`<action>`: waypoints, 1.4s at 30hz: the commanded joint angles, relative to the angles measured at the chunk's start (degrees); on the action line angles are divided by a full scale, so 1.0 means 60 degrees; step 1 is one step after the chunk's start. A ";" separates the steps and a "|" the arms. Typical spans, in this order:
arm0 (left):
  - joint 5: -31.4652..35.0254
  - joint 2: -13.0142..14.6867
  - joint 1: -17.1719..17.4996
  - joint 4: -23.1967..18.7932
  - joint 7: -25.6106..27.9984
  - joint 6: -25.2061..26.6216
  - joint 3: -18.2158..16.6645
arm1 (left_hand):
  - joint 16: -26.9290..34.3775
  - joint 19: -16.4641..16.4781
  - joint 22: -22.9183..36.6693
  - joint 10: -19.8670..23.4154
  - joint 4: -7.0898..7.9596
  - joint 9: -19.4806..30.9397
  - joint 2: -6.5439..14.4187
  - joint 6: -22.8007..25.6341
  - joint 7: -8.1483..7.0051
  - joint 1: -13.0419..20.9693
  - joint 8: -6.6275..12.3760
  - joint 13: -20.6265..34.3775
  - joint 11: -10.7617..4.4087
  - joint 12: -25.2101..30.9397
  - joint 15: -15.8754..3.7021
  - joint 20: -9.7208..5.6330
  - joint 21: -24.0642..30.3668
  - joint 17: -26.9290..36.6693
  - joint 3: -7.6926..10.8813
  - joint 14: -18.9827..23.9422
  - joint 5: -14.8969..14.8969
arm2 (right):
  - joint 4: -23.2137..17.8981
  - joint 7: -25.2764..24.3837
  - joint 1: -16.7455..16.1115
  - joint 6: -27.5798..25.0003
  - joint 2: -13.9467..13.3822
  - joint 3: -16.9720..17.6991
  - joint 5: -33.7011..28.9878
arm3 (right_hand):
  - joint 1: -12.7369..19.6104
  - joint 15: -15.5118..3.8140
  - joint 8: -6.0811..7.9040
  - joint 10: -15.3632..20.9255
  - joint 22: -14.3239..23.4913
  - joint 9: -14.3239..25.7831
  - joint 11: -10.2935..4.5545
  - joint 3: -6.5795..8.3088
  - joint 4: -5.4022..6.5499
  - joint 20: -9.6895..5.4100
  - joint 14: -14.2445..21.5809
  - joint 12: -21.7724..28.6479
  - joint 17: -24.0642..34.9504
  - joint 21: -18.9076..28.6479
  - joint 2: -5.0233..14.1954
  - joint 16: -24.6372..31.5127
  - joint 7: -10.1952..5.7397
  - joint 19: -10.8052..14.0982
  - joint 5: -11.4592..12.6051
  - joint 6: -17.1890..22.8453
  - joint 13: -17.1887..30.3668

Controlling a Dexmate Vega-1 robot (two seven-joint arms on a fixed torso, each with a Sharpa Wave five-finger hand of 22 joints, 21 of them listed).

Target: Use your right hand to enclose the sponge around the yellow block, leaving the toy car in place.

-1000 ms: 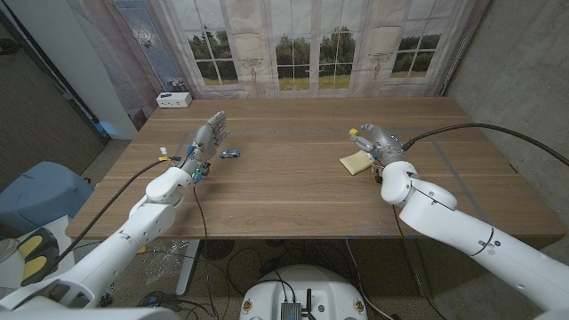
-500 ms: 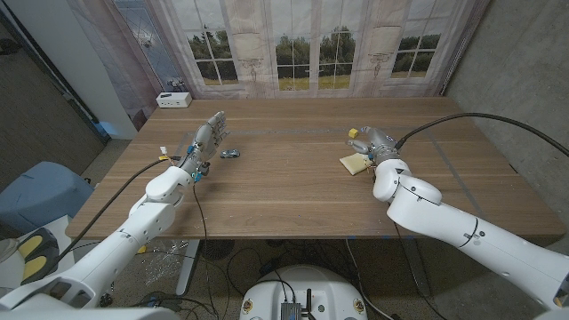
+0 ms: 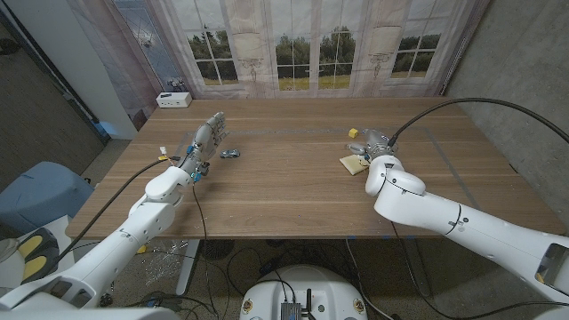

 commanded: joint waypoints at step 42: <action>0.0018 -0.0104 -0.0291 0.0336 -0.0018 0.0184 0.0088 | 0.0036 -0.0023 0.0021 -0.0016 -0.0089 0.0022 0.0029 0.0021 0.0028 0.0013 0.0022 0.0029 0.0006 0.0034 0.0062 0.0045 -0.0065 0.0051 -0.0011 -0.0165 0.0070 | 0.2121 0.6476 0.0903 -0.0667 0.1369 -0.1042 -0.5534 | -0.0219 0.0144 0.0036 -0.0627 0.0059 0.0029 -0.0054 -0.0393 0.0105 0.0069 -0.0733 0.0006 0.0039 -0.0561 -0.0664 -0.0079 0.0003 -0.0548 0.0124 -0.0514 0.0024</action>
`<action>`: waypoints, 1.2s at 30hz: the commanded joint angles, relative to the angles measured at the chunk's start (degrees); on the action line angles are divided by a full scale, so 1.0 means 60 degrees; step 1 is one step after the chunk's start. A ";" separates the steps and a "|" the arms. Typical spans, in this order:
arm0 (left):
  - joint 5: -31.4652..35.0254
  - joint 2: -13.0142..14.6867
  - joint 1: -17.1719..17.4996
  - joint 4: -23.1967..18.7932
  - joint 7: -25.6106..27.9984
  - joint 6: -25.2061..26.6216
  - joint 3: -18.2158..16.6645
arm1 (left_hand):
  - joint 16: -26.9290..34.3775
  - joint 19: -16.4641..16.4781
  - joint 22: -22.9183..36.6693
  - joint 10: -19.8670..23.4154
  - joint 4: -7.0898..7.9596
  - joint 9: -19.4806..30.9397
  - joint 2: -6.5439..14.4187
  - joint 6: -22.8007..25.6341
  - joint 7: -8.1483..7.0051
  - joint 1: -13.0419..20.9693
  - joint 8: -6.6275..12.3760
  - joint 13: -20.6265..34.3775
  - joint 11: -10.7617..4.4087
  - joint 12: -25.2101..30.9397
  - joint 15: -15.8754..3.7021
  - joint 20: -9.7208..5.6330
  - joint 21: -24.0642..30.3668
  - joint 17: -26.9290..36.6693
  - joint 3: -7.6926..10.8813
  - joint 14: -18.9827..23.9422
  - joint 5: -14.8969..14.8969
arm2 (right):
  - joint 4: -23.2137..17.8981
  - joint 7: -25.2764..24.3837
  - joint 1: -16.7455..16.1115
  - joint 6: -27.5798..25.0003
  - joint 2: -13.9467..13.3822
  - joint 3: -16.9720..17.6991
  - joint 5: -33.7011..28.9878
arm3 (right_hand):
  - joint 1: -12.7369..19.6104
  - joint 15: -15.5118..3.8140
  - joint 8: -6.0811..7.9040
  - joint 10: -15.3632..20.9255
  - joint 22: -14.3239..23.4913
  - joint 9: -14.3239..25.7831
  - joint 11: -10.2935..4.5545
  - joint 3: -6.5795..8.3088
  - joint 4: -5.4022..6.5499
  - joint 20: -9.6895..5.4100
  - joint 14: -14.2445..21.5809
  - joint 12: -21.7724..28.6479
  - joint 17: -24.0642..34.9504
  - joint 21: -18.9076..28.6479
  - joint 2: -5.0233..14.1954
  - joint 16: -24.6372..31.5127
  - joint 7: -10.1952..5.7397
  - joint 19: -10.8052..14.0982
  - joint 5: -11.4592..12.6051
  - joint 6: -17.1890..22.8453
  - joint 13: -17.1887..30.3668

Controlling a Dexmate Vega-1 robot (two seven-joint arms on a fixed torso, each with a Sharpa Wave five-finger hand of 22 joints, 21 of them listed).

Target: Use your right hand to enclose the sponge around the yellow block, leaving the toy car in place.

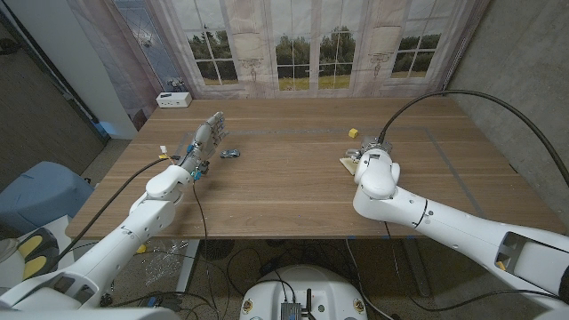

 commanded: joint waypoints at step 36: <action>-0.0019 -0.0047 -0.0129 0.0209 -0.0124 -0.0004 0.0030 | 0.0036 -0.0022 0.0022 -0.0034 -0.0072 0.0023 0.0045 0.0019 0.0035 0.0011 0.0020 0.0030 0.0012 0.0026 0.0065 0.0049 -0.0049 0.0050 0.0016 -0.0175 0.0071 | 0.1418 0.3767 0.0949 -0.0014 0.0519 -0.0912 -0.2159 | 0.0015 0.0126 0.0029 -0.0423 0.0071 0.0030 0.0015 -0.0358 -0.0006 -0.0018 -0.0210 0.0039 0.0017 -0.0217 -0.0614 0.0091 0.0100 0.0116 0.0328 -0.0565 0.0030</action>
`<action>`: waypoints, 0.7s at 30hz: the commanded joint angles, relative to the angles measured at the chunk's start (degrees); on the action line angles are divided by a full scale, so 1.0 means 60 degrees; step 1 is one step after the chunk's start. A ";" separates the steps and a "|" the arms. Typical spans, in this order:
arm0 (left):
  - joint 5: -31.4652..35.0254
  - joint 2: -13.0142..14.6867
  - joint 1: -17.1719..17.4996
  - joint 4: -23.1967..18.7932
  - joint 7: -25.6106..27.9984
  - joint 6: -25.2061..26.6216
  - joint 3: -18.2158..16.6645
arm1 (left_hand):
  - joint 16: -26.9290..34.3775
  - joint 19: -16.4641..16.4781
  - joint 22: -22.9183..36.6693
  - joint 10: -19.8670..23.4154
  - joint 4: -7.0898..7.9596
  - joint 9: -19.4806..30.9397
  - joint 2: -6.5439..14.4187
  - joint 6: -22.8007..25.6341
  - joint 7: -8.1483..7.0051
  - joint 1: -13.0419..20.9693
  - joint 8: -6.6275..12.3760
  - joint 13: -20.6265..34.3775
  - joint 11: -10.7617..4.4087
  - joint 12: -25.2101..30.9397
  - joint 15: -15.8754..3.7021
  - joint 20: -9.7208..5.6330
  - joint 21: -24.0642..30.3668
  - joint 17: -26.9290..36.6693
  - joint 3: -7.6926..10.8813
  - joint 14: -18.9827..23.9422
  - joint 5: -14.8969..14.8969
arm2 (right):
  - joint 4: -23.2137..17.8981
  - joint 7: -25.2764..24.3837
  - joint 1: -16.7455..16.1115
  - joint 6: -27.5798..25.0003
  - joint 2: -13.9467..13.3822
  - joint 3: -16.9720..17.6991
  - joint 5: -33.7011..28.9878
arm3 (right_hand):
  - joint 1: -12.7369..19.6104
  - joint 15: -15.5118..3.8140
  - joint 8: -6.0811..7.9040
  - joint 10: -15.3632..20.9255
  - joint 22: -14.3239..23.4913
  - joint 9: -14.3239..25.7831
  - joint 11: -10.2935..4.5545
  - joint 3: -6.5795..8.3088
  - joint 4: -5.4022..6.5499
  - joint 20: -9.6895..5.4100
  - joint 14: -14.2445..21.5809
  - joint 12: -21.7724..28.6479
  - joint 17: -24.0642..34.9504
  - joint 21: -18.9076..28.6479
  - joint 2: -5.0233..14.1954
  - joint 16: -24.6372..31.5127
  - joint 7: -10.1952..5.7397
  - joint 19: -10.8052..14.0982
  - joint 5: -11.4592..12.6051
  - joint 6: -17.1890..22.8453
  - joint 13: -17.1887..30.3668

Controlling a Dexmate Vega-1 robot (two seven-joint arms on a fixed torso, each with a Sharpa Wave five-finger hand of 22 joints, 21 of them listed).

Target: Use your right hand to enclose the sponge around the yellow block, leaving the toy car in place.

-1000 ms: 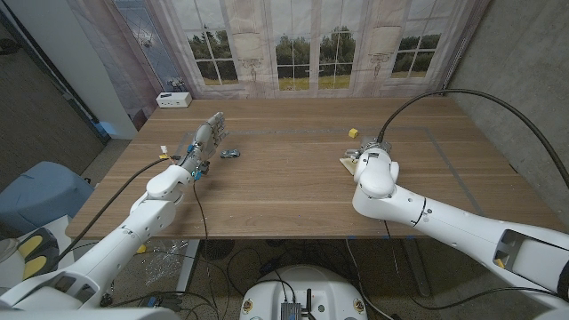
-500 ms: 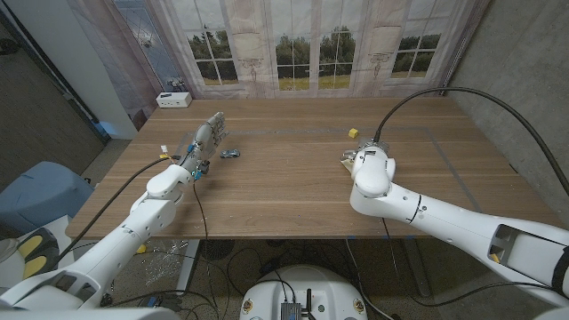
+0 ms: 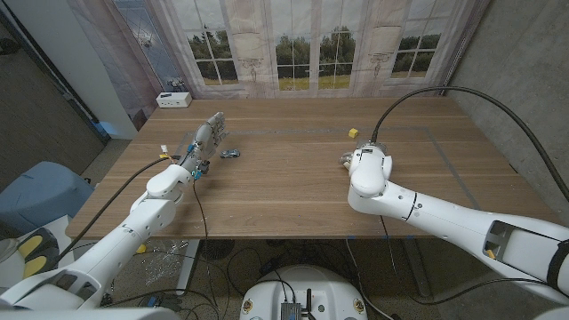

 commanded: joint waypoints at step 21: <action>-0.0019 0.0017 -0.0008 -0.0001 -0.0032 0.0001 -0.0003 | 0.0039 -0.0024 0.0023 -0.0033 -0.0086 0.0023 0.0048 0.0027 0.0036 0.0006 0.0022 0.0030 0.0010 0.0026 0.0058 0.0072 -0.0024 0.0051 0.0002 -0.0172 0.0071 | 0.0410 -0.0468 0.0216 0.0178 -0.0060 0.0251 0.1865 | 0.0877 -0.0373 0.0259 0.0708 0.0038 0.0033 0.0130 -0.0102 -0.0018 -0.0543 0.1487 0.0336 0.0030 0.0183 -0.0024 0.0494 -0.0087 0.1551 0.0440 0.0136 0.0040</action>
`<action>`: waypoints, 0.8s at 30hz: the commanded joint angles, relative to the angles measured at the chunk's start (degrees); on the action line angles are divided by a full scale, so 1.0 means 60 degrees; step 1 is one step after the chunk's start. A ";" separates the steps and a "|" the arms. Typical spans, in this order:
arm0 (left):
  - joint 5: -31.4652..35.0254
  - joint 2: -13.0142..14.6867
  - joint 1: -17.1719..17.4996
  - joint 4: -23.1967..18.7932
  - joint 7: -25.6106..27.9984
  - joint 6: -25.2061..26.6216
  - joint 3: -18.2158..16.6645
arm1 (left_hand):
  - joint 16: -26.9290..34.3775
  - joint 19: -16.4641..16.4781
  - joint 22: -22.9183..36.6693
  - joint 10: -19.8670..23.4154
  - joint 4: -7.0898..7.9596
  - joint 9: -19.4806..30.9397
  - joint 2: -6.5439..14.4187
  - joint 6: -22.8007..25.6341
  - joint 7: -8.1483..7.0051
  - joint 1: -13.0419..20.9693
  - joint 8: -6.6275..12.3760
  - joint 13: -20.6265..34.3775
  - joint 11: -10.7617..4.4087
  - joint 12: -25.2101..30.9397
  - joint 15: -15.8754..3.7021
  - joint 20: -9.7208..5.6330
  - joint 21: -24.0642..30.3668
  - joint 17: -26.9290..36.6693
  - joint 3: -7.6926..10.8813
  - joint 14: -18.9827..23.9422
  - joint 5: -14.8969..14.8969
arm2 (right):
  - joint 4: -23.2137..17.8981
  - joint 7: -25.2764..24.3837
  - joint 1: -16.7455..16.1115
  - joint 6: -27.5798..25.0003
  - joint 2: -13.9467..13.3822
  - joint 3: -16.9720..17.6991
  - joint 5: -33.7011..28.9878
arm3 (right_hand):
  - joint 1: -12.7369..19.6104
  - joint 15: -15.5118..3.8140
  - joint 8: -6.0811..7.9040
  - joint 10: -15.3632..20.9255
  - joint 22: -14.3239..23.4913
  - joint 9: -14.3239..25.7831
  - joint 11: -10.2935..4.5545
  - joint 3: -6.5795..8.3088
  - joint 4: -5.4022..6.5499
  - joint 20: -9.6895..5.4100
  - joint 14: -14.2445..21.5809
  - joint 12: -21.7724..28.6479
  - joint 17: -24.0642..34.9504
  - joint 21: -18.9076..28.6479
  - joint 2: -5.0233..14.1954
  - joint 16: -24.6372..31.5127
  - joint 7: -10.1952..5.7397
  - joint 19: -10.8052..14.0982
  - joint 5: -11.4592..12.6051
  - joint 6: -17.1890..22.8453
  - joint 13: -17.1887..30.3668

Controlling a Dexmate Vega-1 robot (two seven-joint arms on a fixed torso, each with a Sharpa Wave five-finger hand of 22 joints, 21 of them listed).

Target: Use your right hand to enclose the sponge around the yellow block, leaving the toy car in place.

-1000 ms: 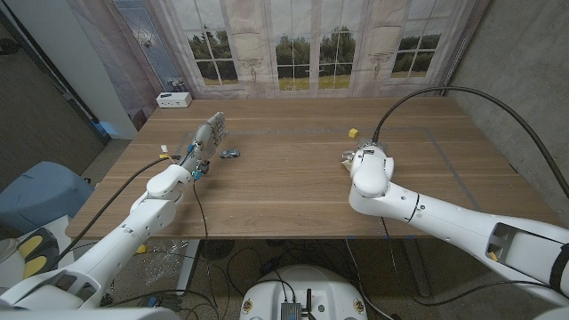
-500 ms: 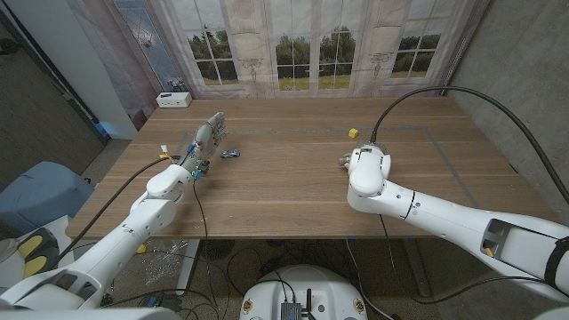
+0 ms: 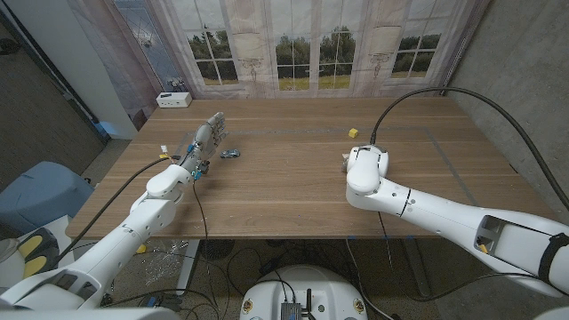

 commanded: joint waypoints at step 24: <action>0.0034 0.0005 -0.0055 0.0040 0.0008 -0.0002 0.0001 | 0.0038 -0.0017 0.0024 -0.0033 -0.0066 0.0023 0.0063 0.0016 -0.0013 0.0006 0.0017 0.0030 0.0012 0.0026 0.0053 0.0081 -0.0038 0.0050 0.0031 -0.0176 0.0071 | -0.1740 -0.6762 -0.0954 0.0937 -0.0947 0.1610 0.6303 | -0.0463 0.0594 -0.0066 -0.1204 0.0064 0.0048 0.0390 -0.0747 0.0416 0.0728 -0.1279 -0.0214 0.0126 -0.0740 -0.0268 -0.0393 -0.0194 -0.0965 0.0160 -0.0710 0.0050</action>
